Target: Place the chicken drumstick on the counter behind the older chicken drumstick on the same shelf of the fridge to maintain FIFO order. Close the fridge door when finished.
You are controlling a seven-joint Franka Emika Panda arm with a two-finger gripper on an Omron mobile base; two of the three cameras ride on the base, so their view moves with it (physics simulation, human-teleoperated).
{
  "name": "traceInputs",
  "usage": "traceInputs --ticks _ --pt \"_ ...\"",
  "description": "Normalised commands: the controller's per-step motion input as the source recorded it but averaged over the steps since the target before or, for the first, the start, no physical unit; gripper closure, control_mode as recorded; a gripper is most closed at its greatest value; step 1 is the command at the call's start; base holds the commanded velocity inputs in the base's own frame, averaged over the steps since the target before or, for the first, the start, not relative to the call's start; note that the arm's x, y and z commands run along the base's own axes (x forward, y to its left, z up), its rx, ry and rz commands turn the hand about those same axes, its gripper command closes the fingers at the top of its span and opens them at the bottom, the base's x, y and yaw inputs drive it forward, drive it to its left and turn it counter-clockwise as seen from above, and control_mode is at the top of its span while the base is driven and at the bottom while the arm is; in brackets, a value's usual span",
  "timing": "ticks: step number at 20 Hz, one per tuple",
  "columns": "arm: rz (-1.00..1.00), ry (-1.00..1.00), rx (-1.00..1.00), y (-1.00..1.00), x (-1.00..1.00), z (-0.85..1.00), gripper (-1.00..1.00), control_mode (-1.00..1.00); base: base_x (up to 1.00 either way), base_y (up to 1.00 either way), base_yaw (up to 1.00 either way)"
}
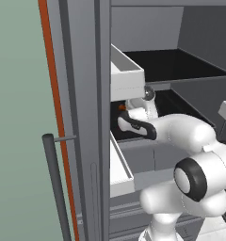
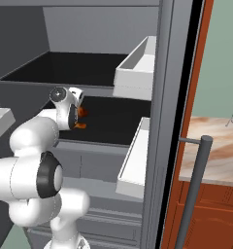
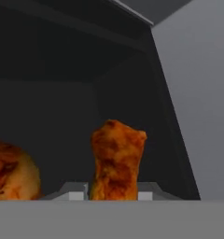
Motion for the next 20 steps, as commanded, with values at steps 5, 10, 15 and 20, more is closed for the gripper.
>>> traceInputs --ticks 5,10,15,20 --pt "0.05 0.0 -0.08 0.05 0.27 -0.07 1.0 -1.0 0.0 0.0 0.0" --pt "0.07 0.0 -0.09 0.15 0.2 -0.24 1.0 -1.0 0.0 0.0 0.0" --pt "0.07 0.0 -0.08 0.2 0.39 -0.31 -1.0 -1.0 0.0 0.0 0.0" --pt "0.07 0.0 -0.04 0.06 0.2 -0.14 -1.0 -1.0 0.0 0.0 0.0"
